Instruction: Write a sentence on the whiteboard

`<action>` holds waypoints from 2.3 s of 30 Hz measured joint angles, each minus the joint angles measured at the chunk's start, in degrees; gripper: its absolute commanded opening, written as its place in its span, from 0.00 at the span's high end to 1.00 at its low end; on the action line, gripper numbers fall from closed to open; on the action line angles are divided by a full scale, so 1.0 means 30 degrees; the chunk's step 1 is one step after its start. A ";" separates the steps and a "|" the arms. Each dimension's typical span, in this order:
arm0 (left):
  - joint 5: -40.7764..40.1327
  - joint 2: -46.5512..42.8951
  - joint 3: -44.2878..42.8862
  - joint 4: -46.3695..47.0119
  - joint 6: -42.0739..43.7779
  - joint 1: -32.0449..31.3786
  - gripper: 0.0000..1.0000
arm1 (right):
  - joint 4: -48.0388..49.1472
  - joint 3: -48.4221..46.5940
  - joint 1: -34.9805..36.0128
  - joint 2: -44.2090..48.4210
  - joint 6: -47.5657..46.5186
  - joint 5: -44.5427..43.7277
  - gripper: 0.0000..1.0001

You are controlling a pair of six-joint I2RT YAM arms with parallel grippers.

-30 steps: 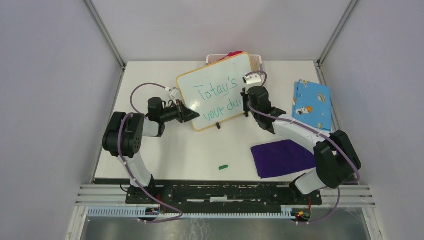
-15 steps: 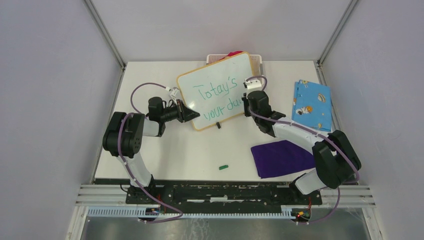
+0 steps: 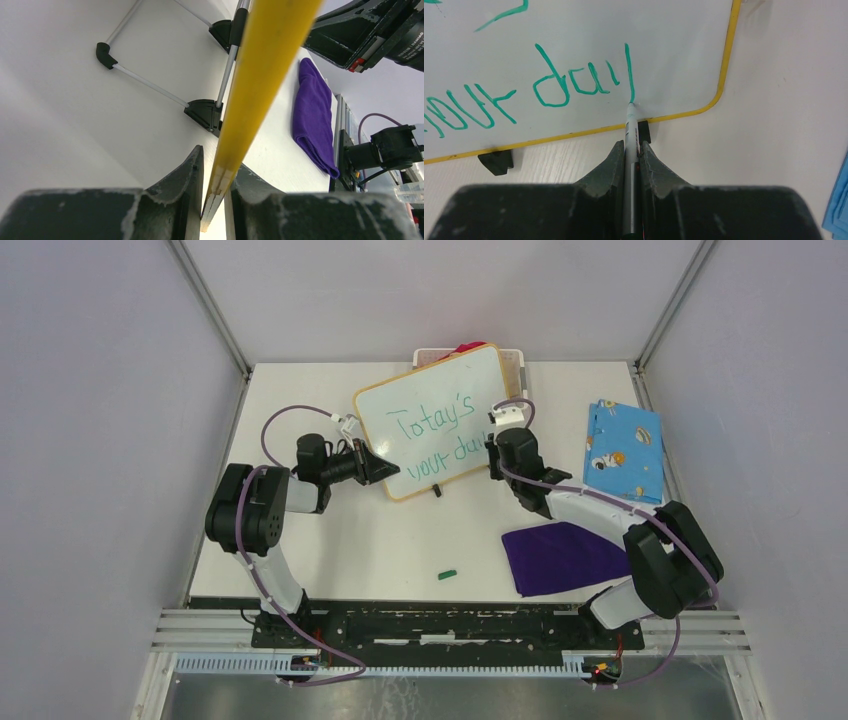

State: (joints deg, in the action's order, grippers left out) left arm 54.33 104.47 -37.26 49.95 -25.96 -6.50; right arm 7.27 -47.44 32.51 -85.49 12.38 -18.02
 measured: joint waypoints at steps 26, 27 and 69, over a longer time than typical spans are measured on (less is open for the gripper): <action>-0.0022 0.0000 -0.0029 -0.0066 0.0007 -0.0007 0.74 | 0.0000 0.0466 0.1632 0.1246 0.1035 0.1880 1.00; -0.0022 0.0000 -0.0029 -0.0066 0.0007 -0.0007 0.74 | 0.0000 0.0546 0.1472 0.1654 0.1122 0.1909 1.00; -0.0022 0.0000 -0.0087 -0.0204 0.0036 -0.0007 0.74 | 0.6921 0.5034 -0.3366 0.4131 0.5282 0.4532 1.00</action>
State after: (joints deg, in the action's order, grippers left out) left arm 54.26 104.47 -37.52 49.34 -25.85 -6.52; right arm 28.03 -32.34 22.41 -73.10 28.23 -4.43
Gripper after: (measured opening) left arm 0.260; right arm 0.173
